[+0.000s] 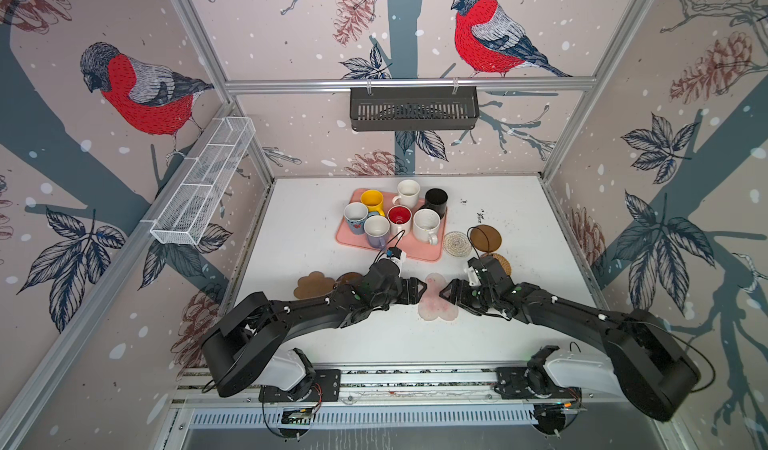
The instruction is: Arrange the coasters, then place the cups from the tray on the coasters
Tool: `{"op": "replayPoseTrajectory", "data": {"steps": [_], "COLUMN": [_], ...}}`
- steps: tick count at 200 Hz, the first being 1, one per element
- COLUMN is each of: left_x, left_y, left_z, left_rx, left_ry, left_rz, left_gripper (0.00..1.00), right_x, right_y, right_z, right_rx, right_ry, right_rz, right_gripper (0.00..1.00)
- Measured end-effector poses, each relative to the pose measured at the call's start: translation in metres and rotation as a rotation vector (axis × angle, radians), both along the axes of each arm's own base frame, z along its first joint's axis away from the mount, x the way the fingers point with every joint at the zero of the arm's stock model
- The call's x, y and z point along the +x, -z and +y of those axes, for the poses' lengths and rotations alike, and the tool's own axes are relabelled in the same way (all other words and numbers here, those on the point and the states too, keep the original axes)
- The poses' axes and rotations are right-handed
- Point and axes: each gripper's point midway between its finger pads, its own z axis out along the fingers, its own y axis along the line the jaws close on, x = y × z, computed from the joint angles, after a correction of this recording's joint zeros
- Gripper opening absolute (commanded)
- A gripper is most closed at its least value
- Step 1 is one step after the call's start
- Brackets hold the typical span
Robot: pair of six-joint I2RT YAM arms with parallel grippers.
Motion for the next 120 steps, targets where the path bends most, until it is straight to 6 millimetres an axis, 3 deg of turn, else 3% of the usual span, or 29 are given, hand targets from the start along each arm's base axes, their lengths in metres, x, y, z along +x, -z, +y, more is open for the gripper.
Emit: {"op": "replayPoseTrajectory", "data": {"steps": [40, 120], "left_x": [0.003, 0.004], "left_y": [-0.012, -0.014], "left_z": [0.019, 0.043], "left_rx": [0.031, 0.071], "left_ry": [-0.061, -0.120], "left_rz": [-0.040, -0.081], "left_gripper": [0.76, 0.79], "right_x": [0.002, -0.001], "right_y": [0.000, -0.001], "right_z": [0.006, 0.019], "right_rx": [0.011, 0.036], "right_ry": [-0.010, -0.032], "right_rz": [-0.010, -0.022], "right_gripper": [0.74, 0.73]}}
